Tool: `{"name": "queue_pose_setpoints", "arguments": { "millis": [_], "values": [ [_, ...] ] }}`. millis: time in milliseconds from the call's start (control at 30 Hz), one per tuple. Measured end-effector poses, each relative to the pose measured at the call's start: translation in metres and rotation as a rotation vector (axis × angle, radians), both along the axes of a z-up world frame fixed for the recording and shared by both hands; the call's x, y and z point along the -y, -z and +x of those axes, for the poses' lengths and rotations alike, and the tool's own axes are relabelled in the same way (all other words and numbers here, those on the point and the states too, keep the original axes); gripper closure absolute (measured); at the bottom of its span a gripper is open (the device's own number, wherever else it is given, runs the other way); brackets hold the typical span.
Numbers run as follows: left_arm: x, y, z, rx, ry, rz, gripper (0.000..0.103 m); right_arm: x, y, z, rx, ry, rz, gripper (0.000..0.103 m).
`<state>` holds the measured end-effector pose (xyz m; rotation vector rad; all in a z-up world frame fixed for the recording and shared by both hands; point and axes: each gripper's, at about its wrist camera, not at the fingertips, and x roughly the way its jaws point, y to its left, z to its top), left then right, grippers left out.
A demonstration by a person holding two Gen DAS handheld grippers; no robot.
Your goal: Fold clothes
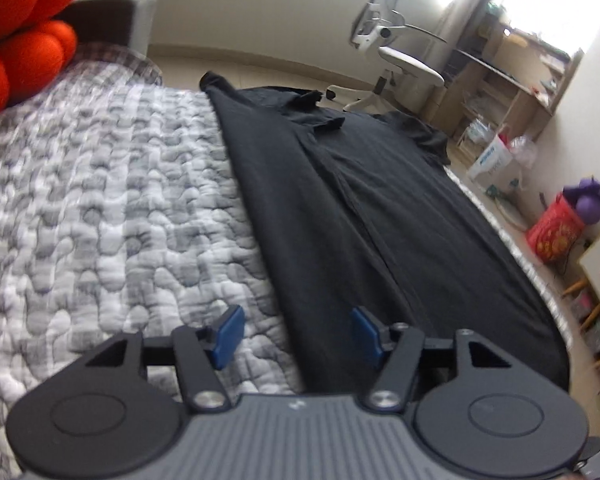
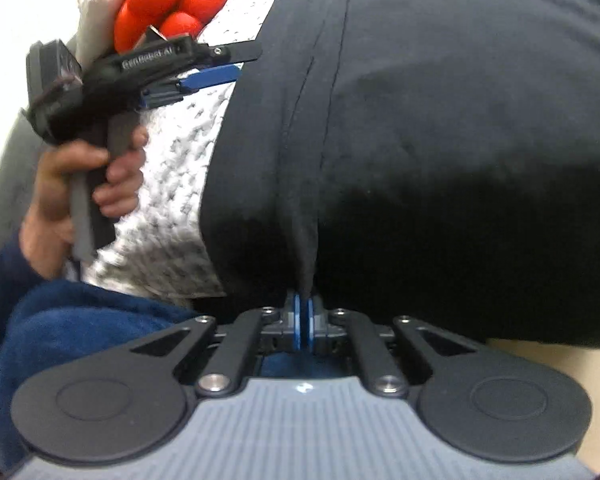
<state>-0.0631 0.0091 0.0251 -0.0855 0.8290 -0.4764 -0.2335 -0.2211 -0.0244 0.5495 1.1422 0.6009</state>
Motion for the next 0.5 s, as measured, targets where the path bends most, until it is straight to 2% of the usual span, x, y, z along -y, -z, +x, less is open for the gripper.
{"name": "queue_pose_setpoints", "arguments": {
  "millis": [67,133,167,200,267,333,400,433,500],
  "values": [
    [0.002,0.0,-0.001,0.013,0.008,0.009,0.044,-0.005,0.0,0.0,0.013,-0.026,0.046,0.097],
    [0.003,0.001,-0.001,0.021,0.019,0.02,0.065,-0.01,0.001,0.002,0.01,-0.035,0.05,0.097],
    [0.003,0.002,-0.001,0.022,0.024,0.025,0.091,-0.012,0.001,0.003,0.008,-0.039,0.054,0.097],
    [0.002,0.003,-0.001,0.021,0.025,0.025,0.097,-0.013,0.001,0.004,0.003,-0.039,0.073,0.097],
    [-0.003,0.0,-0.001,0.013,0.025,0.017,0.102,-0.01,-0.003,0.003,0.013,-0.044,0.131,0.097],
    [-0.013,-0.008,-0.004,0.02,0.02,-0.02,0.102,0.0,-0.015,-0.003,0.065,-0.052,0.241,0.097],
    [-0.021,-0.014,-0.005,0.023,0.012,-0.051,0.102,0.005,-0.018,-0.006,0.084,-0.056,0.269,0.097],
    [-0.023,-0.014,-0.005,0.021,0.005,-0.058,0.102,0.007,-0.019,-0.007,0.092,-0.058,0.276,0.097],
    [-0.021,-0.01,-0.005,0.016,0.004,-0.049,0.102,0.004,-0.005,-0.005,0.055,-0.061,0.161,0.096]
  ]
}}
